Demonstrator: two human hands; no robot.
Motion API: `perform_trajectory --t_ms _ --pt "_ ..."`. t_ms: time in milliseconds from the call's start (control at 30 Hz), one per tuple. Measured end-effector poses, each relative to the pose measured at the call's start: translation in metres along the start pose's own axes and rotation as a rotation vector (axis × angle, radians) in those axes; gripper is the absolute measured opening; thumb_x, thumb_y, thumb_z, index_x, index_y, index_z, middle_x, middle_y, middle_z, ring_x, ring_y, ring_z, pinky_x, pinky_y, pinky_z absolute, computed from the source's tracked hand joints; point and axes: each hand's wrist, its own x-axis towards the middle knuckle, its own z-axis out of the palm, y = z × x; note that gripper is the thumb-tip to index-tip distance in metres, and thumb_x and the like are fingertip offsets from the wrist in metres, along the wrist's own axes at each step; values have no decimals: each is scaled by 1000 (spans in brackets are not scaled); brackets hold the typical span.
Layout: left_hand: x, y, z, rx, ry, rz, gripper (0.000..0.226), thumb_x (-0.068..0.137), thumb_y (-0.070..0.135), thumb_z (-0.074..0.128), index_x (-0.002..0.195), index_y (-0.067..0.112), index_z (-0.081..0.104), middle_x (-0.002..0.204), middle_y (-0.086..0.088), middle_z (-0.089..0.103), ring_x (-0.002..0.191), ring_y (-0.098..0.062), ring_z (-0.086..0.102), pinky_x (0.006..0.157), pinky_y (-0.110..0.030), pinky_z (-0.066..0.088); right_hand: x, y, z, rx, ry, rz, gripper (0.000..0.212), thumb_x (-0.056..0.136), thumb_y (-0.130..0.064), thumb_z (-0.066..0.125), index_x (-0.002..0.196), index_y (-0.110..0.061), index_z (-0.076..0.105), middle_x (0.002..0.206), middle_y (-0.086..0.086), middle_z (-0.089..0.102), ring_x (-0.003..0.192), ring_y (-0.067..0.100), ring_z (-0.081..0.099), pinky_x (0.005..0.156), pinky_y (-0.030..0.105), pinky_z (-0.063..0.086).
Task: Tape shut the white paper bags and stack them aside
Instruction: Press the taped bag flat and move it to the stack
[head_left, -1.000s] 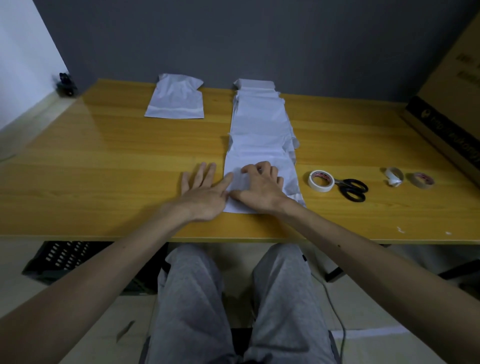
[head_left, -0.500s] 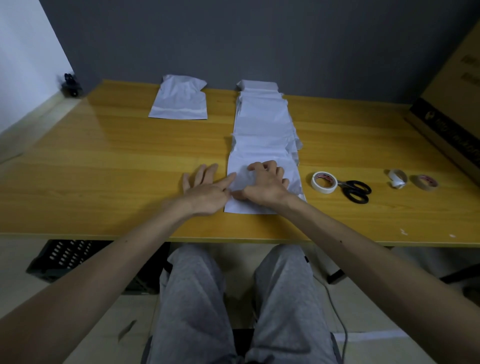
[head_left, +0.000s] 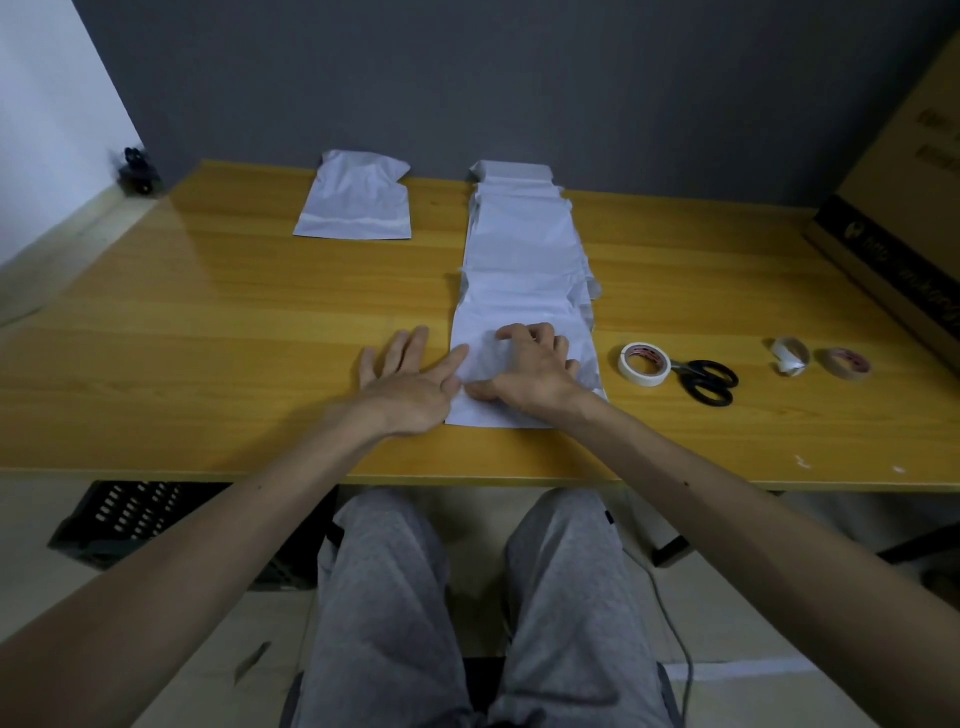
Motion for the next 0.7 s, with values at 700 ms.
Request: perform_trajectory --t_ms 700 --pt "-2 0 4 -32 28 14 47 104 42 10 147 52 -4 157 5 -27 143 -15 -28 114 -50 -17 -5 43 -35 -10 -38 17 76 74 -42 77 138 -32 38 143 2 25 133 26 22 109 41 23"
